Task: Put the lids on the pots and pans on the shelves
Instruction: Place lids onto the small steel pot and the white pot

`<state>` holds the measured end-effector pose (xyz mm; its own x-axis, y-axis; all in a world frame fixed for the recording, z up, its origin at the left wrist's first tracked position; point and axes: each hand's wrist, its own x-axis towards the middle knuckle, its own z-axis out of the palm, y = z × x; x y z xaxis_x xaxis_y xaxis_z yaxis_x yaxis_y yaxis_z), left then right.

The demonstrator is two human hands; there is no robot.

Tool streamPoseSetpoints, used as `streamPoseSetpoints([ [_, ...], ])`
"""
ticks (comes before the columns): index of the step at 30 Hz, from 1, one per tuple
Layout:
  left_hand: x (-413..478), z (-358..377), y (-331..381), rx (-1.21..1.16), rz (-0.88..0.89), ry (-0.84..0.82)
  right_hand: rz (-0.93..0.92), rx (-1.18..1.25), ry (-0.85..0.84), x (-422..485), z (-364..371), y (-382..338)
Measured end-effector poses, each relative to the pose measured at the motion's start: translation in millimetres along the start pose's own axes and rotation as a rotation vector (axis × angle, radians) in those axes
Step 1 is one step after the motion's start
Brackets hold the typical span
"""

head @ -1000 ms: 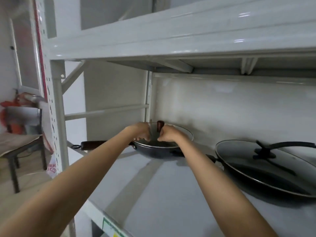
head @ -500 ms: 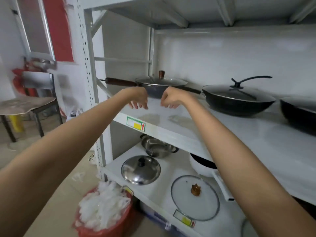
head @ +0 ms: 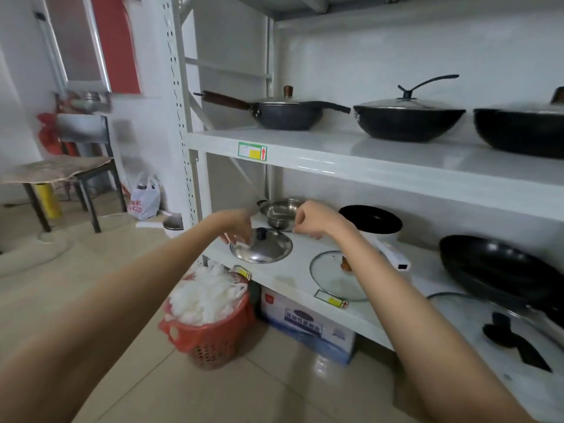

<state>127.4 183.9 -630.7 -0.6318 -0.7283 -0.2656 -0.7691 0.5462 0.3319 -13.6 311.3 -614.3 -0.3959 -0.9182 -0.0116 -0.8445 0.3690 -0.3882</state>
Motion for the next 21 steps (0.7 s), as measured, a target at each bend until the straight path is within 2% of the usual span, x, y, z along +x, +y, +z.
streamPoseSetpoints([
  [9, 62, 65, 4, 0.066, 0.045, 0.016, 0.128, 0.003, 0.064, 15, 71, 58],
  [21, 194, 95, -15, 0.188, 0.085, 0.063, 0.182, 0.004, 0.003, 122, 133, 92],
])
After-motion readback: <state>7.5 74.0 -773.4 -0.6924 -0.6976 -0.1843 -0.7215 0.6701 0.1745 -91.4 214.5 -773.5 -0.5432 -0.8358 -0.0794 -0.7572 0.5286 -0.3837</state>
